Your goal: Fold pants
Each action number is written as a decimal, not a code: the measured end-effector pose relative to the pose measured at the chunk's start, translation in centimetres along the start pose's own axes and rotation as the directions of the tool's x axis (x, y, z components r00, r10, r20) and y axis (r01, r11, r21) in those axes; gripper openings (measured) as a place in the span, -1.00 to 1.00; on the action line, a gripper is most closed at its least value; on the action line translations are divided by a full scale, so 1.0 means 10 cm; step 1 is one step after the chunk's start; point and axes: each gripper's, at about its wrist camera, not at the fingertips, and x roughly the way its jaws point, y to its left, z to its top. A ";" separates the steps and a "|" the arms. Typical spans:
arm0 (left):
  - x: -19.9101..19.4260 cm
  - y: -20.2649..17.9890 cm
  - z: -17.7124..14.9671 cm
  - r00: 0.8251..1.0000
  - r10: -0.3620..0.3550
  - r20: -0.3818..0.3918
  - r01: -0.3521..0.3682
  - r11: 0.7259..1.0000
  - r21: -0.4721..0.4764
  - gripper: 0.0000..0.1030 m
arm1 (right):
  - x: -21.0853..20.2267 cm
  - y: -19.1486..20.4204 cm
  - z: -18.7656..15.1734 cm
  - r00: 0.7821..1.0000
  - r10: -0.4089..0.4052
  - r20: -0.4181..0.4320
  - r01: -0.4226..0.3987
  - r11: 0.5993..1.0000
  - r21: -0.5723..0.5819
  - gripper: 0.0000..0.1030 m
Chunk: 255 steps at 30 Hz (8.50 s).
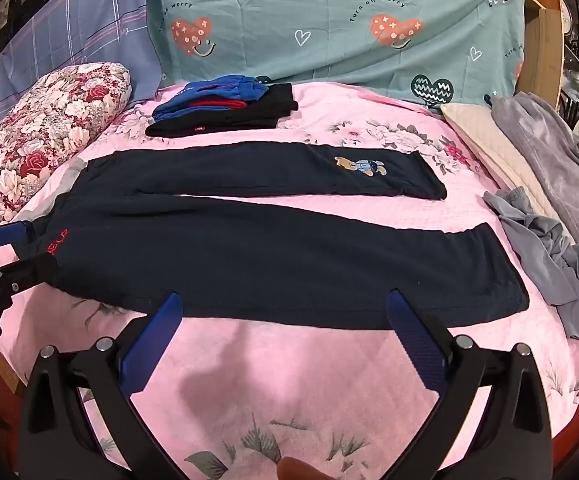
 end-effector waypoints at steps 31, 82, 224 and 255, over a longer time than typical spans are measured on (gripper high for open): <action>-0.03 0.00 -0.06 1.000 -0.002 0.005 0.001 1.000 0.005 0.96 | 0.01 0.02 -0.05 1.000 0.006 -0.003 -0.006 1.000 -0.001 0.97; 0.02 -0.05 -0.05 1.000 -0.002 -0.009 0.002 1.000 0.019 0.96 | -0.01 0.05 -0.07 1.000 0.003 -0.012 -0.003 1.000 -0.011 0.97; 1.13 -0.81 0.22 0.724 -0.579 -0.375 0.653 0.750 0.104 -0.33 | 1.56 -1.09 1.30 0.903 0.078 -0.423 0.007 0.980 0.197 0.02; 0.74 -0.68 0.16 0.775 -0.559 -0.296 0.618 0.767 0.171 0.37 | 0.27 -2.59 0.11 0.960 0.274 0.064 -0.262 0.785 0.561 -0.81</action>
